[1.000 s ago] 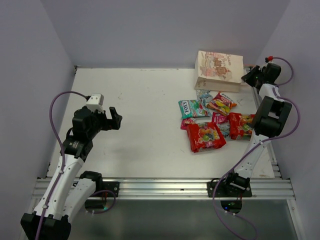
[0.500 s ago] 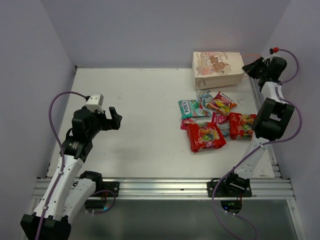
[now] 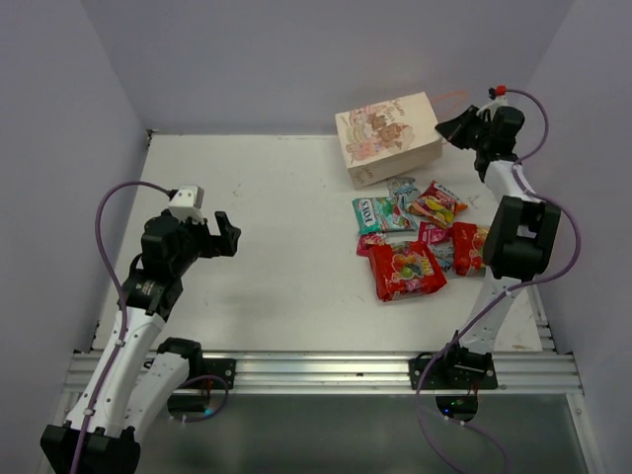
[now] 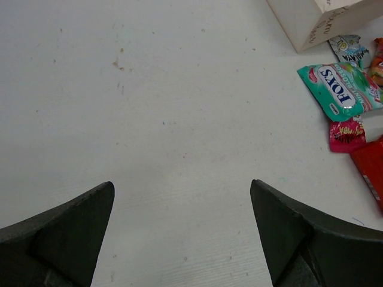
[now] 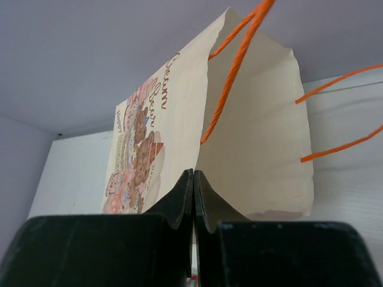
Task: Place the snacks into the paper bag
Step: Pick up the paper bag from the center of the board, then place the paper bag at the center of the board.
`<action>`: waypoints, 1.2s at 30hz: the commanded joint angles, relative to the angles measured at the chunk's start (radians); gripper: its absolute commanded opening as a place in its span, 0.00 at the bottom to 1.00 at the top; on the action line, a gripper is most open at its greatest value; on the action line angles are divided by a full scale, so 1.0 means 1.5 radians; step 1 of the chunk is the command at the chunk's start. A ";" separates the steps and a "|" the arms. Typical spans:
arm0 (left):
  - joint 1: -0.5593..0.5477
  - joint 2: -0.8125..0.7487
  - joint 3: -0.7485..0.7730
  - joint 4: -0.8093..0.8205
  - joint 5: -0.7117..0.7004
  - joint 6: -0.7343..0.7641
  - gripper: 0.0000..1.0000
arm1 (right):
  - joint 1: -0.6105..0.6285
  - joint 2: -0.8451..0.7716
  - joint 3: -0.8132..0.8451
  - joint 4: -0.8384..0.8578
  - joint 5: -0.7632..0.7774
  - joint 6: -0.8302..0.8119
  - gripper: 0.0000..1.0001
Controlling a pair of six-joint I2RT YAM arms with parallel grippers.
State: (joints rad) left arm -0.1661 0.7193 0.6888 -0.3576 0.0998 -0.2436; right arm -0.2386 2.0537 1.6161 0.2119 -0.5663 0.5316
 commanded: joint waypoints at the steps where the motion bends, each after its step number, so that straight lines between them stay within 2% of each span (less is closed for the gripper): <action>1: -0.001 -0.008 0.003 0.021 -0.006 0.004 1.00 | 0.052 -0.066 0.018 0.038 0.016 0.005 0.00; 8: -0.001 -0.016 0.002 0.019 -0.014 0.003 1.00 | 0.173 -0.067 0.085 0.012 0.023 0.001 0.00; 15: -0.004 -0.022 0.002 0.017 -0.025 -0.001 1.00 | 0.280 -0.116 0.085 -0.051 0.061 -0.050 0.00; 20: -0.007 -0.030 0.002 0.015 -0.029 -0.005 1.00 | 0.365 -0.166 0.063 -0.107 0.132 -0.108 0.00; 28: -0.009 -0.033 0.010 0.011 -0.060 -0.019 1.00 | 0.522 -0.230 0.028 -0.222 0.331 -0.198 0.00; 36: -0.009 -0.024 0.104 -0.079 -0.052 -0.081 1.00 | 0.665 -0.271 -0.048 -0.252 0.497 -0.230 0.00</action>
State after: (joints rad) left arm -0.1726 0.6884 0.7475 -0.4343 0.0242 -0.3088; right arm 0.7170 1.7077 1.5894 -0.1398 0.0353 0.2184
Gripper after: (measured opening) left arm 0.997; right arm 0.010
